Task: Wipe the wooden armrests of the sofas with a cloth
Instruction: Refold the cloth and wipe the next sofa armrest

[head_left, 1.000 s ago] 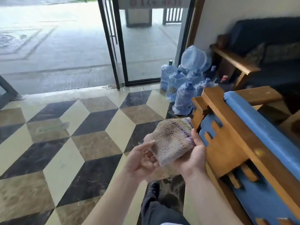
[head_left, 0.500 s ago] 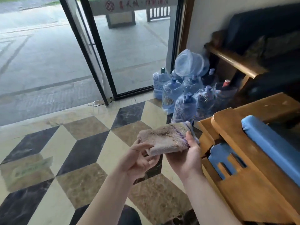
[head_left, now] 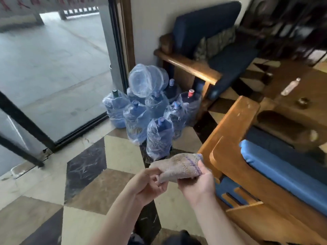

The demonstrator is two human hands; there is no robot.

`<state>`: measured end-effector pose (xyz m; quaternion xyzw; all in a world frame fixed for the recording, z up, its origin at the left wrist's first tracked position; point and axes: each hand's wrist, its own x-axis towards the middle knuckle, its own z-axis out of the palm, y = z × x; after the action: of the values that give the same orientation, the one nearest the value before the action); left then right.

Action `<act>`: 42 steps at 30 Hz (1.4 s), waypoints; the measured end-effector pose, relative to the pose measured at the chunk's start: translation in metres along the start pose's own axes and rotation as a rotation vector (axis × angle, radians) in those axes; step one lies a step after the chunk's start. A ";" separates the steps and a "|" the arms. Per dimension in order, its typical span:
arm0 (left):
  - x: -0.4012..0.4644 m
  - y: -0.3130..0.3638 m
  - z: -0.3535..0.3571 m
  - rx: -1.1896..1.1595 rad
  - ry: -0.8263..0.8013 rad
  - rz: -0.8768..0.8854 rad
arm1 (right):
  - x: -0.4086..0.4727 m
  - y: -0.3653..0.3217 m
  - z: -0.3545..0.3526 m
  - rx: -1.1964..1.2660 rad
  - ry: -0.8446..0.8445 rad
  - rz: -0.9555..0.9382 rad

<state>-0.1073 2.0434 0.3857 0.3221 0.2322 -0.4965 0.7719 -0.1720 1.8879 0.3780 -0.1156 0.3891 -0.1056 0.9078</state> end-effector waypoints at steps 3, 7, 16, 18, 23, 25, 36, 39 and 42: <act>0.033 0.047 0.014 0.117 -0.019 -0.050 | 0.018 0.001 0.027 0.084 0.040 -0.057; 0.079 0.081 0.033 0.281 -0.116 -0.195 | 0.040 -0.005 0.037 0.237 0.108 -0.172; 0.191 0.135 0.103 0.452 -0.043 -0.353 | 0.143 -0.060 0.064 0.412 0.204 -0.237; 0.228 0.150 0.118 0.517 0.026 -0.336 | 0.176 -0.076 0.073 0.445 0.272 -0.207; 0.321 0.175 0.164 0.645 0.221 -0.335 | 0.235 -0.125 0.080 0.444 0.341 -0.116; 0.354 0.178 0.190 0.682 0.224 -0.338 | 0.250 -0.144 0.081 0.418 0.350 -0.108; 0.475 0.137 0.303 1.020 0.229 -0.455 | 0.309 -0.230 0.072 0.857 0.492 -0.198; 0.506 0.122 0.322 1.136 0.233 -0.519 | 0.322 -0.244 0.059 0.974 0.503 -0.208; 0.539 0.104 0.338 1.283 0.187 -0.620 | 0.337 -0.260 0.040 1.072 0.538 -0.254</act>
<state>0.2161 1.4961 0.2795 0.6728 0.0406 -0.7016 0.2310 0.0584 1.5509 0.2506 0.3424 0.4808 -0.4193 0.6898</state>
